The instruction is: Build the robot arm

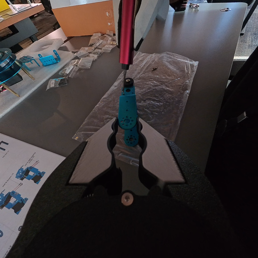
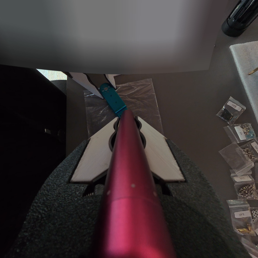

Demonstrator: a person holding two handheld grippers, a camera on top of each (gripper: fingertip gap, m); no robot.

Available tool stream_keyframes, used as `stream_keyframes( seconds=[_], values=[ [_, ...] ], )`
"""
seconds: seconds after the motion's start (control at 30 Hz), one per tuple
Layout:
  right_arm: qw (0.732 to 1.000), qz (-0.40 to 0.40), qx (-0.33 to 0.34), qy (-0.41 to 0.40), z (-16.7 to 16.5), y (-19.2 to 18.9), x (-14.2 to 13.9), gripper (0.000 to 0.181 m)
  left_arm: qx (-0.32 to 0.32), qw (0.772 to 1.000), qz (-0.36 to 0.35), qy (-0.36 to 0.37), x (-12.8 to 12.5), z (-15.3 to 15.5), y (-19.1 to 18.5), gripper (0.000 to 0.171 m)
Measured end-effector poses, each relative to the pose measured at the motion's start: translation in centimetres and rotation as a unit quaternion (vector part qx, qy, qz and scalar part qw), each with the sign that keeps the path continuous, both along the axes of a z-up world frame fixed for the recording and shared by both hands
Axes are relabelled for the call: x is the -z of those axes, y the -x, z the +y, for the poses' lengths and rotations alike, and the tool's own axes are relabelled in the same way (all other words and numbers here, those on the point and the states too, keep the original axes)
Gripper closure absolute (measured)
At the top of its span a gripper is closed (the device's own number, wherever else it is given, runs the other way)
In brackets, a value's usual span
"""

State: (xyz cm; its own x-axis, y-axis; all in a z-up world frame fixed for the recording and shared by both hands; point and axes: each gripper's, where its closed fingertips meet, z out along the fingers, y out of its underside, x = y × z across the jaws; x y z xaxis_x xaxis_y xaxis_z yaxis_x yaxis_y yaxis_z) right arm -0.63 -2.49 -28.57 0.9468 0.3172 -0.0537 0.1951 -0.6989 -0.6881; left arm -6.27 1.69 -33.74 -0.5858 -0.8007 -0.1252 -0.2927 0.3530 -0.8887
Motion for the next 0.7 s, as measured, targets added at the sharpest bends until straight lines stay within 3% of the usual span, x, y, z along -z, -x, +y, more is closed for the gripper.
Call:
stream_keyframes(
  seconds=[0.37, 0.7],
  values=[
    [1.0, -0.009, -0.005, 0.028, 0.3, 0.1, -0.1, 0.158, 0.002, 1.0, -0.005, -0.006, 0.0, 0.0, 0.0, 0.146],
    [0.993, -0.058, -0.048, 0.093, 1.1, 0.5, -0.4, 0.158, 0.007, 1.0, -0.009, -0.012, 0.0, -0.1, 0.0, 0.146]
  ],
)
